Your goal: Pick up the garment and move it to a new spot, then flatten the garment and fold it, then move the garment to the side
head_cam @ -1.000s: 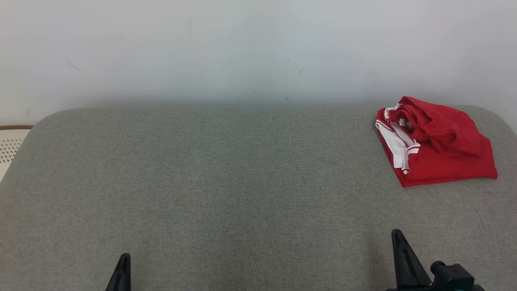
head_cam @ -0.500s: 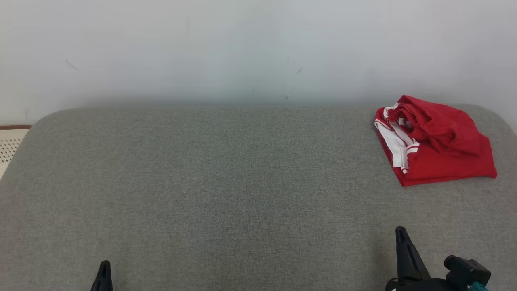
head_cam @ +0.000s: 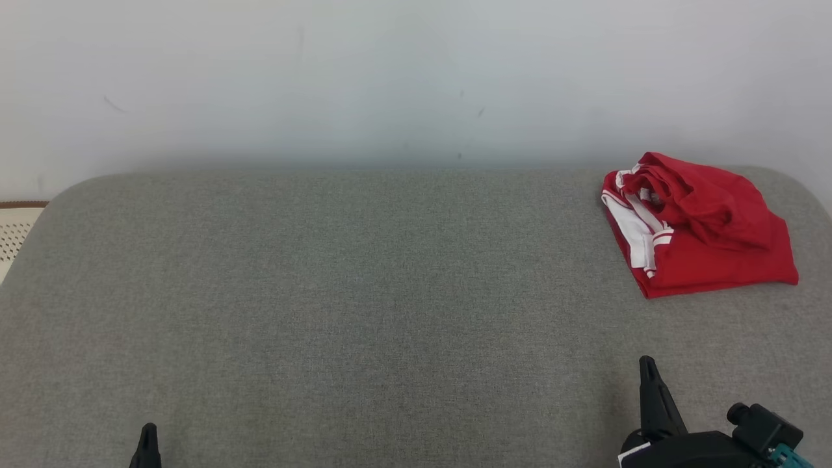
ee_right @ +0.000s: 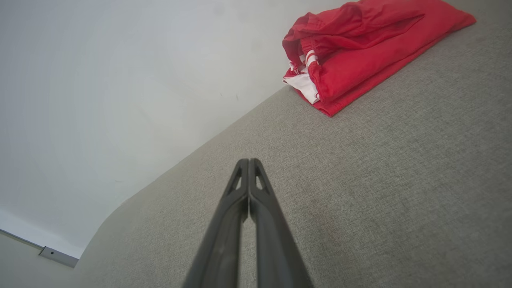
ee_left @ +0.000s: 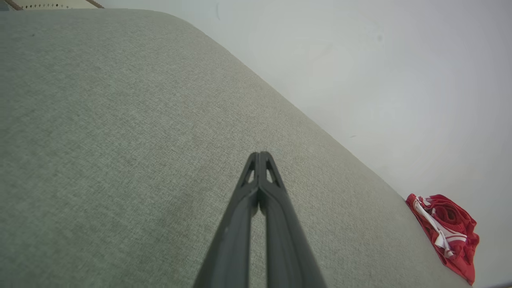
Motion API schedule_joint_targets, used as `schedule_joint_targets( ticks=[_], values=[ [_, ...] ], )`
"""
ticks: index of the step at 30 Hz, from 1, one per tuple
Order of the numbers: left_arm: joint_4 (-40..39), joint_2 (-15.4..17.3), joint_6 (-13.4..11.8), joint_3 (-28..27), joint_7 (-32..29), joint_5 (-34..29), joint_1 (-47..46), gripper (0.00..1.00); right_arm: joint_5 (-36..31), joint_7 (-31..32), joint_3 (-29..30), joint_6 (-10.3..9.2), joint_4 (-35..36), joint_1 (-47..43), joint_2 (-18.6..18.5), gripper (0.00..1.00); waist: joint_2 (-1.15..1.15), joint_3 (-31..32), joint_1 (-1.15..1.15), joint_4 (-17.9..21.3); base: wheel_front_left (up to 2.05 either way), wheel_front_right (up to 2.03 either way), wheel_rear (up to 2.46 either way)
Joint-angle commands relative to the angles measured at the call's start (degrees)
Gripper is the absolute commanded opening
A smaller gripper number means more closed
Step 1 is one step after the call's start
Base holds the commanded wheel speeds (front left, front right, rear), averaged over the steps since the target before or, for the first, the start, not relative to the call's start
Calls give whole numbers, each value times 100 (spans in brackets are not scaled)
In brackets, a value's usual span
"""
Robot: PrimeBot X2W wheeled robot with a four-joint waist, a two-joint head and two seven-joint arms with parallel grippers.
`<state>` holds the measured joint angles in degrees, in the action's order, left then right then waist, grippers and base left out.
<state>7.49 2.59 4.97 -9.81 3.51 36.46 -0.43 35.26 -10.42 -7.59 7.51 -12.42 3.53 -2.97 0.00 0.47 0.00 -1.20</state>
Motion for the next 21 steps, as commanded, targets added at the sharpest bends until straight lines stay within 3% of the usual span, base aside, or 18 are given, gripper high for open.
schedule_joint_targets(
  ticks=[1,21],
  values=[
    [-33,27,39,-63,-45,171,-152,0,187,34,-10,0,40,176,0,0,0,-1,0,1,0,0,0],
    [197,33,113,-426,-623,1779,-298,0,1946,270,-38,-1,-237,463,5,0,0,-21,0,26,0,0,0]
  ],
)
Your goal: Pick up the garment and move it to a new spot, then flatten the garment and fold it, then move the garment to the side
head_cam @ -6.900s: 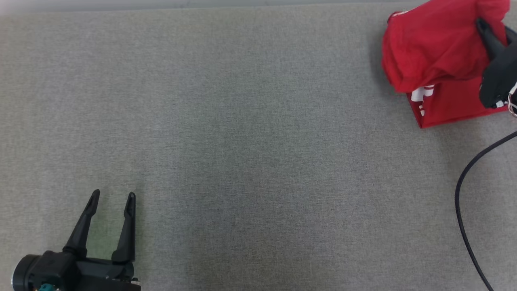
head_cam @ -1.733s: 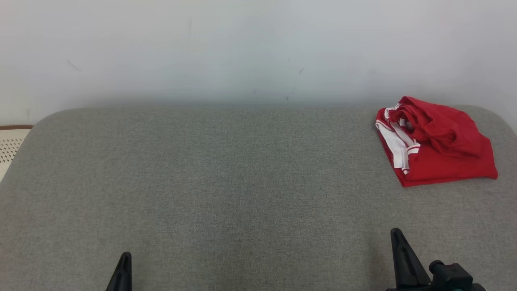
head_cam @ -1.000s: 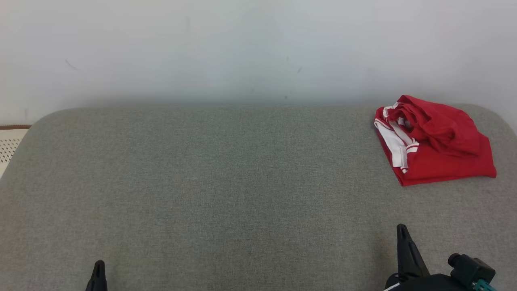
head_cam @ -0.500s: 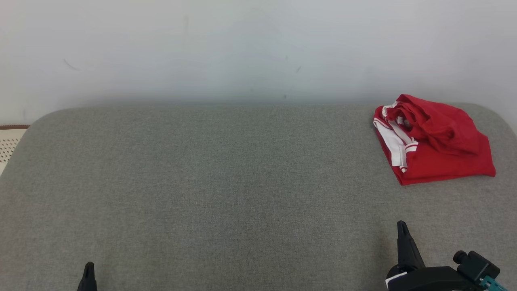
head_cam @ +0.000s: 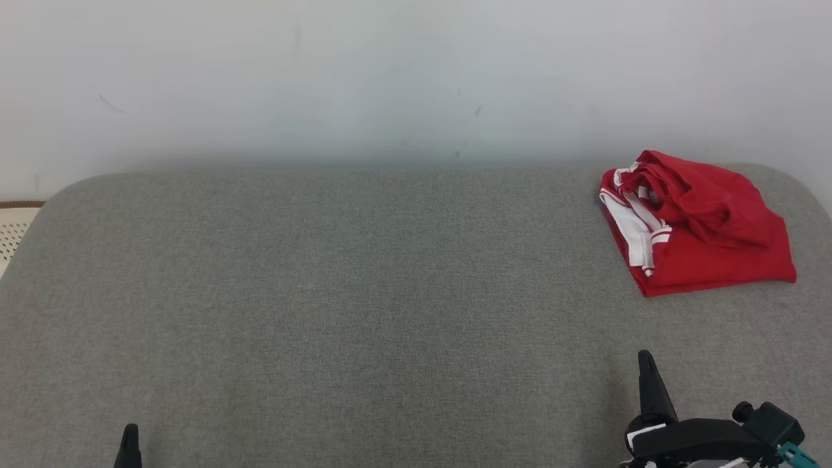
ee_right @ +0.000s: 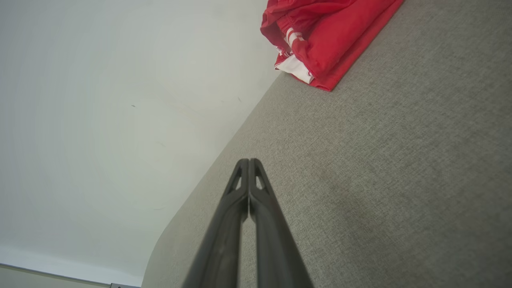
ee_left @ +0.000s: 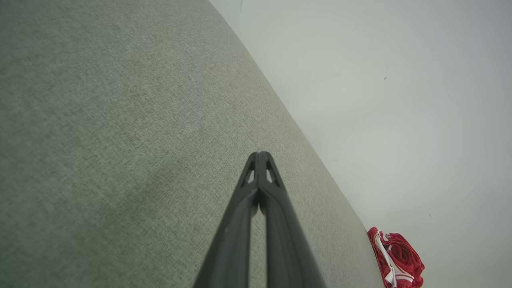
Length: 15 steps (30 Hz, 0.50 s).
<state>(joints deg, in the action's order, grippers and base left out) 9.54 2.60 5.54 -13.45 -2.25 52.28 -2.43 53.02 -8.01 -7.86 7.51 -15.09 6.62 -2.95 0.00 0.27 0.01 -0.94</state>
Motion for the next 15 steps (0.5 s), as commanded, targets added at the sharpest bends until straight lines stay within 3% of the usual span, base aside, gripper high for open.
schedule_joint_targets(
  ticks=[1,15],
  values=[
    [0,32,53,-75,-74,255,-106,0,248,38,-11,-1,19,168,3,0,0,-2,0,2,0,0,0],
    [120,35,93,-264,-377,1090,-180,0,1159,157,-27,-1,-133,300,5,0,0,-15,0,18,0,0,0]
  ],
)
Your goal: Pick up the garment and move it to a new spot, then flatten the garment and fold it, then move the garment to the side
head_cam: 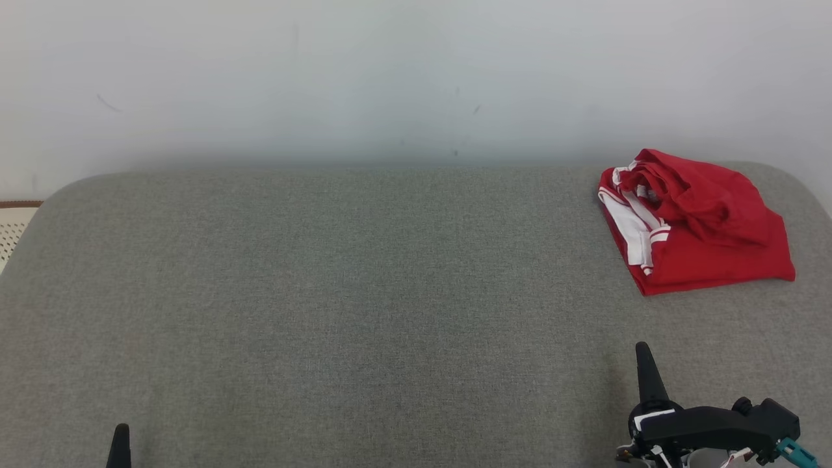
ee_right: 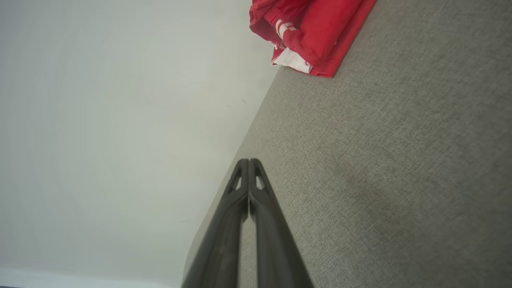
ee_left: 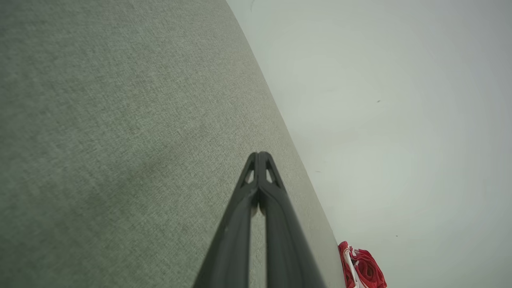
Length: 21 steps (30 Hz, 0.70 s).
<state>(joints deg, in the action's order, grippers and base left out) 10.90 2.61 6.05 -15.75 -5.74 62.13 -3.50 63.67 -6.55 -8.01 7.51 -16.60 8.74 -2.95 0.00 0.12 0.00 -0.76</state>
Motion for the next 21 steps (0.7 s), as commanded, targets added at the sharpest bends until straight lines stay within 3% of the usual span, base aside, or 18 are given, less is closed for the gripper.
schedule_joint_targets(
  ticks=[1,21],
  values=[
    [-7,33,45,-48,-44,166,-79,0,159,23,-14,-2,6,96,6,0,0,-1,0,1,0,0,0],
    [153,37,94,-301,-447,1264,-181,0,1389,169,-56,-2,-186,287,8,0,0,-21,0,26,0,0,0]
  ],
)
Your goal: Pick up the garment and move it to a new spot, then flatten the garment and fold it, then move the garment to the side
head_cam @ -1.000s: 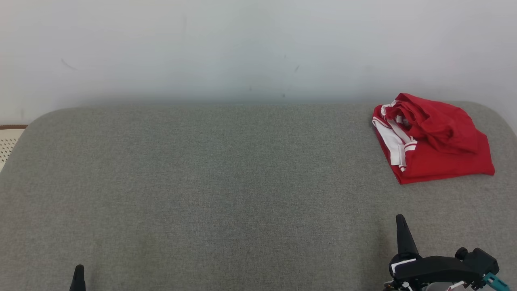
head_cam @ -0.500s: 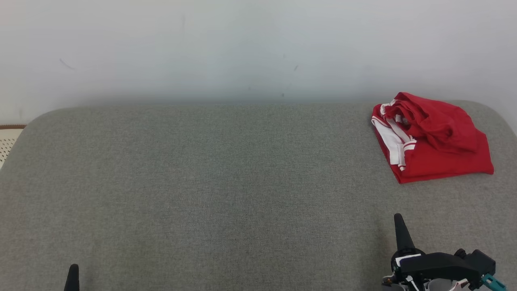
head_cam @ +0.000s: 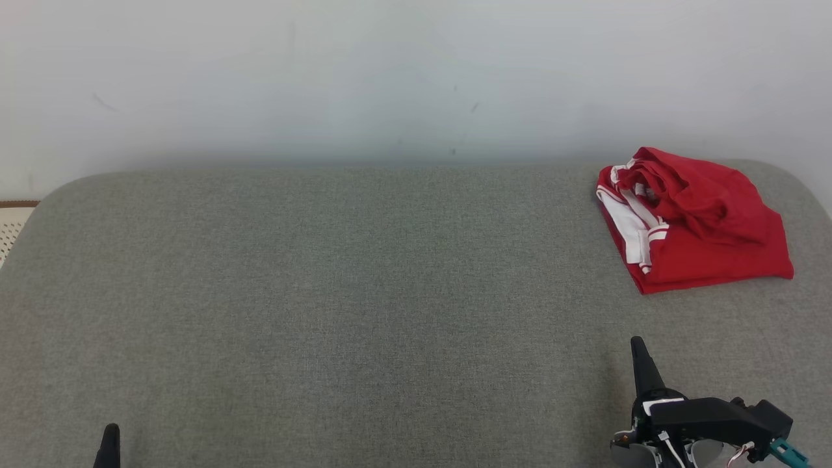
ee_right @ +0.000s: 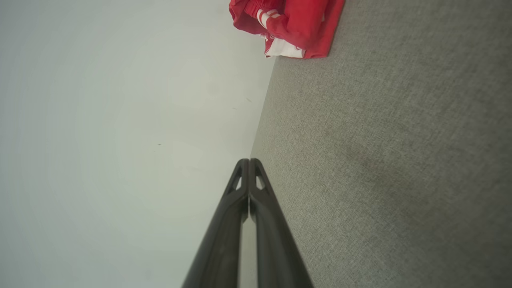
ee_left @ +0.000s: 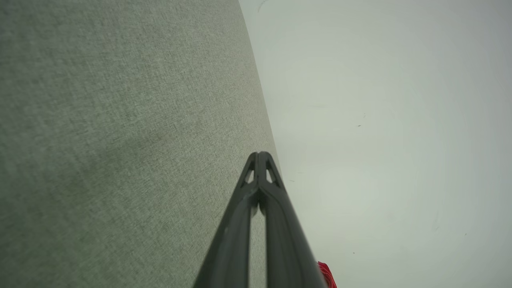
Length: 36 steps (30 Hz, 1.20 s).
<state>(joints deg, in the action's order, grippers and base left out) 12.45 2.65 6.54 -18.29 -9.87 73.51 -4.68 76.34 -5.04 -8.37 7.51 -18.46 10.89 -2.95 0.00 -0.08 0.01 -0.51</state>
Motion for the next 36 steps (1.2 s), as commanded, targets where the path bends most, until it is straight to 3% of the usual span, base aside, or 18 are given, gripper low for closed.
schedule_joint_targets(
  ticks=[1,36],
  values=[
    [5,33,48,-59,-53,178,-69,0,171,26,-22,-2,-9,77,8,0,0,-2,0,2,0,0,0],
    [228,32,98,-394,-588,1647,-207,0,1827,236,-66,-4,-270,345,12,0,0,-35,-1,43,0,0,0]
  ],
)
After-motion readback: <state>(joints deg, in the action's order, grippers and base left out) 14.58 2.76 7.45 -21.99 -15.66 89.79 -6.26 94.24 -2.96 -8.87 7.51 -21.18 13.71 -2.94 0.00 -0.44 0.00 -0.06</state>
